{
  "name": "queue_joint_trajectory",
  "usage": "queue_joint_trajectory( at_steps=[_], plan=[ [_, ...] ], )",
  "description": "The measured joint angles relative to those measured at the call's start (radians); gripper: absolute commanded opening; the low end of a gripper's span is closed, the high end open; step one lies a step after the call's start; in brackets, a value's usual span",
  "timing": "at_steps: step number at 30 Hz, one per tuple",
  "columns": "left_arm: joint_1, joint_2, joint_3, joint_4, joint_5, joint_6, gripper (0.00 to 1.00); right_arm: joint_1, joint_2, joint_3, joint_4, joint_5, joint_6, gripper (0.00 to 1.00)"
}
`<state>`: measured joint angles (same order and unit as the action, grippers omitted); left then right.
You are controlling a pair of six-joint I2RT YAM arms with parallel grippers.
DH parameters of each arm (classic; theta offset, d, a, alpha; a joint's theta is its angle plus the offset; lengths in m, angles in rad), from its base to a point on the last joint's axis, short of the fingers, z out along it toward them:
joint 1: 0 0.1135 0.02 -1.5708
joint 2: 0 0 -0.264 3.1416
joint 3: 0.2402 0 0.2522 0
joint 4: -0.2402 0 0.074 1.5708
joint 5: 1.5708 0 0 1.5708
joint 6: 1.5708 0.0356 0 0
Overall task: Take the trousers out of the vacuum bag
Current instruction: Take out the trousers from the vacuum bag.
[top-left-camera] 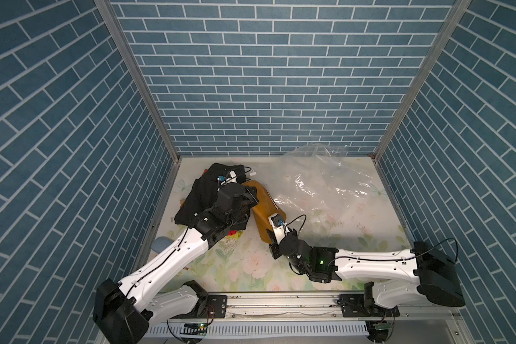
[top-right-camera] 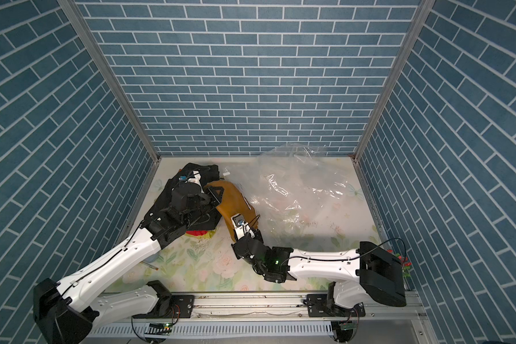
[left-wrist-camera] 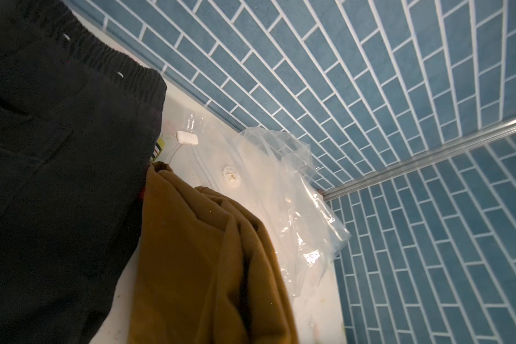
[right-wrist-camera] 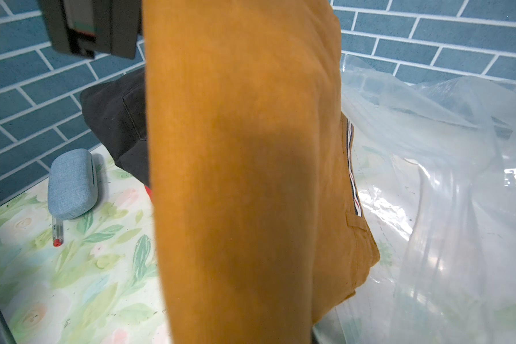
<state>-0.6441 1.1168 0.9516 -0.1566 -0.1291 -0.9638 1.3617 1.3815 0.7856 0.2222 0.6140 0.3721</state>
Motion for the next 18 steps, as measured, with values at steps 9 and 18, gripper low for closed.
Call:
queue_joint_trajectory(
  at_steps=[9,18],
  plan=[
    [0.009,-0.031,0.002,0.099,0.146,0.012,0.00,0.000,-0.166,-0.004,-0.083,-0.056,-0.154,0.00],
    [0.013,-0.142,0.016,0.197,0.177,-0.056,0.00,0.004,-0.232,0.189,-0.264,-0.107,-0.301,0.00]
  ],
)
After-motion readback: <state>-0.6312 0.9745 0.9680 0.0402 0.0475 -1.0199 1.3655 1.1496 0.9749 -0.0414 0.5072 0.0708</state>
